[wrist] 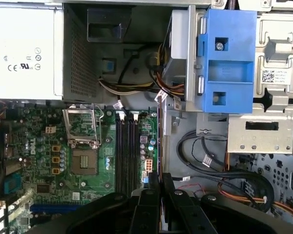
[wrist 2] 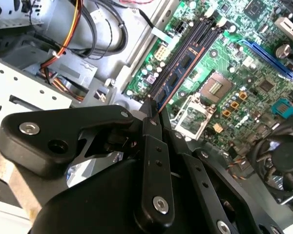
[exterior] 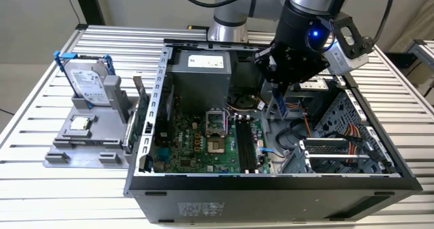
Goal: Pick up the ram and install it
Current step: 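Insert the ram into the slot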
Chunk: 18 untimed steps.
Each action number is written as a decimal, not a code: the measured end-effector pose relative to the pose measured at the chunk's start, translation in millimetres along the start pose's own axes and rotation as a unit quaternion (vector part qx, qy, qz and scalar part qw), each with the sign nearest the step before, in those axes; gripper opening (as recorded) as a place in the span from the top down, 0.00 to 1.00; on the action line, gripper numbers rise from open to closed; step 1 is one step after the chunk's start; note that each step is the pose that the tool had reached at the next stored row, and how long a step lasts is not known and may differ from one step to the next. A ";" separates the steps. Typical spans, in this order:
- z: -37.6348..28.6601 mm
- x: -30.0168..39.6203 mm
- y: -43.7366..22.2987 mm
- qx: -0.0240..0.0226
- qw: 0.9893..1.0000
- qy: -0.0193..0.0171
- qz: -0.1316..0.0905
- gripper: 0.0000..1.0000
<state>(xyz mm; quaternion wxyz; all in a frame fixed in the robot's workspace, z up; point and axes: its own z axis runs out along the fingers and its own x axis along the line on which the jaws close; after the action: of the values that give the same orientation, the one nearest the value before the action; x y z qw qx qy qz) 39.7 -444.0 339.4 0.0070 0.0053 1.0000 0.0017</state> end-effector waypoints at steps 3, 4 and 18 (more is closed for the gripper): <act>0.9 0.0 0.0 0.000 1.000 0.000 0.005 1.00; 1.4 0.0 -0.1 0.000 1.000 0.000 0.007 1.00; 6.7 1.0 -2.0 0.000 1.000 0.000 0.022 1.00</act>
<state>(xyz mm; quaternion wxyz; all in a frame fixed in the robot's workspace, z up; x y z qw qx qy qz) 38.8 -445.9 332.7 0.0070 0.0270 0.9996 0.0017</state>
